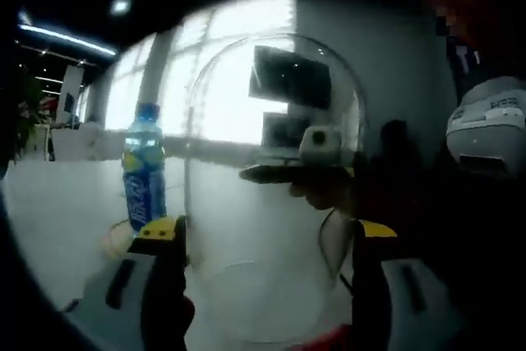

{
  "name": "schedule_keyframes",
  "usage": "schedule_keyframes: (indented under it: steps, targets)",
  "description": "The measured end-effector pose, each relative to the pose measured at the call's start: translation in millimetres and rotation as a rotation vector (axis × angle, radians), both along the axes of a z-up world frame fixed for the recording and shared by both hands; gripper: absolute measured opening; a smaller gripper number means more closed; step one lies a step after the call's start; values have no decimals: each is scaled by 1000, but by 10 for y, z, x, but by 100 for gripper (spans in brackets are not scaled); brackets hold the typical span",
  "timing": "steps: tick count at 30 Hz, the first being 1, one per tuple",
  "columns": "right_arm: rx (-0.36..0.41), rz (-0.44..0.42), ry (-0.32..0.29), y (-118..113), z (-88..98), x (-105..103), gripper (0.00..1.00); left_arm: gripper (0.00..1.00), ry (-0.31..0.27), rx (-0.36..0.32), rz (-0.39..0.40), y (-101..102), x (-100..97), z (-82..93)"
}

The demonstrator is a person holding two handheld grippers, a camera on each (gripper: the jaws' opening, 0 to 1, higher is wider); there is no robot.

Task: Open the cover put in the Mizone put the cover back on

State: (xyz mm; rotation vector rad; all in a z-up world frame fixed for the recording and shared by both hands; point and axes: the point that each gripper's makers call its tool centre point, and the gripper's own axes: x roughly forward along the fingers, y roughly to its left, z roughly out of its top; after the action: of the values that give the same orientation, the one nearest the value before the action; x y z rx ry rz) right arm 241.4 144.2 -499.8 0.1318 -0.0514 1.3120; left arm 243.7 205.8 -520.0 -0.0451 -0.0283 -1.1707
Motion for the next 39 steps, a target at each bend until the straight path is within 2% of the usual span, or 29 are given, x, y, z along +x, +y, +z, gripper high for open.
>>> schedule_keyframes:
  steps: [3,7,10,11,13,21,26,27,28,29,31,32,34,36,39]
  targets:
    - [7,-4,-4,-2,4,-4,77,68,-9,6,19,16,-19,5]
    - [1,-4,-4,-2,7,-3,77,69,56,-26,36,18,-2,7]
    - [-14,-4,-1,4,6,-6,77,69,72,-27,31,18,8,-11]
    - [-17,-3,0,4,5,-5,77,69,68,-27,31,17,6,-12]
    - [-23,-2,2,7,2,-7,77,70,18,-26,16,21,-20,15]
    - [-35,-18,-48,31,-27,-21,78,71,44,-55,21,18,-3,34]
    - [-30,-22,-40,35,-21,-20,78,73,59,-59,15,5,1,50]
    - [-27,-24,-36,37,-18,-20,78,72,53,-67,14,23,7,65]
    - [-25,-25,-34,38,-17,-20,78,72,79,-117,13,24,8,128]
    - [-24,-25,-33,38,-17,-20,78,72,93,-135,8,41,8,151]
    - [-24,-26,-33,39,-16,-22,78,73,77,-155,-3,76,-7,200]
    - [-23,-25,-33,39,-16,-23,78,72,86,-152,-7,81,10,195]
    - [-20,-21,-25,34,-12,-21,78,73,90,-69,15,96,70,63]
    - [-10,-14,-12,24,-3,-14,78,74,91,-24,11,50,48,-14]
    - [2,-7,-3,23,3,-20,77,77,108,-35,30,15,50,-36]
